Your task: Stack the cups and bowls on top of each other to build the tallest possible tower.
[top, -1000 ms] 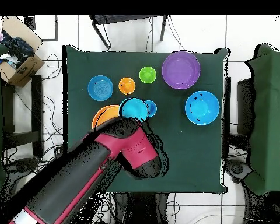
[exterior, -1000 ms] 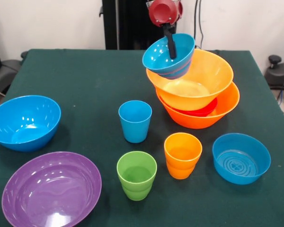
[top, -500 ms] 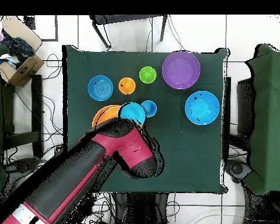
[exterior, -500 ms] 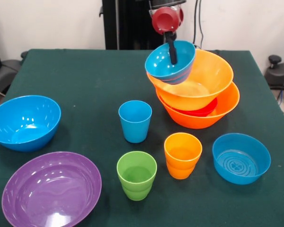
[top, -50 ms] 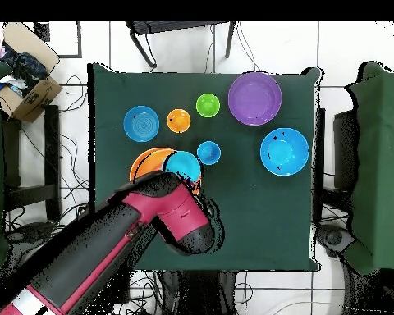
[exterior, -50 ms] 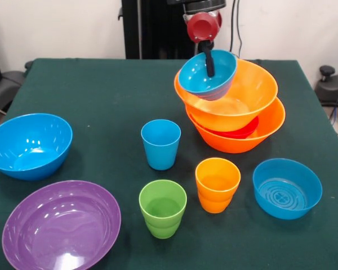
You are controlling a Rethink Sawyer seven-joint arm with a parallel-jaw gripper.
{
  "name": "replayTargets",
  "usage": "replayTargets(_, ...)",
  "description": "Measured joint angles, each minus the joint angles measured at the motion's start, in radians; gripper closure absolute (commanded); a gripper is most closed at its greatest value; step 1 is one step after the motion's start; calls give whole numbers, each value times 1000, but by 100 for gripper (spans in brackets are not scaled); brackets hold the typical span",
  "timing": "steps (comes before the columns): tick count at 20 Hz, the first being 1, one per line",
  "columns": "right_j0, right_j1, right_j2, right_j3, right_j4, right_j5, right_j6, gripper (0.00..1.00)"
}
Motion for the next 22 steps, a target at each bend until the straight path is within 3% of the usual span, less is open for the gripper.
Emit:
replayTargets(15, 8, 2, 0, 30, 0, 0, 0, 100)
replayTargets(16, 9, 2, 0, 30, 0, 1, 0, 0)
replayTargets(22, 12, -5, 2, 31, 0, 1, 0, 0)
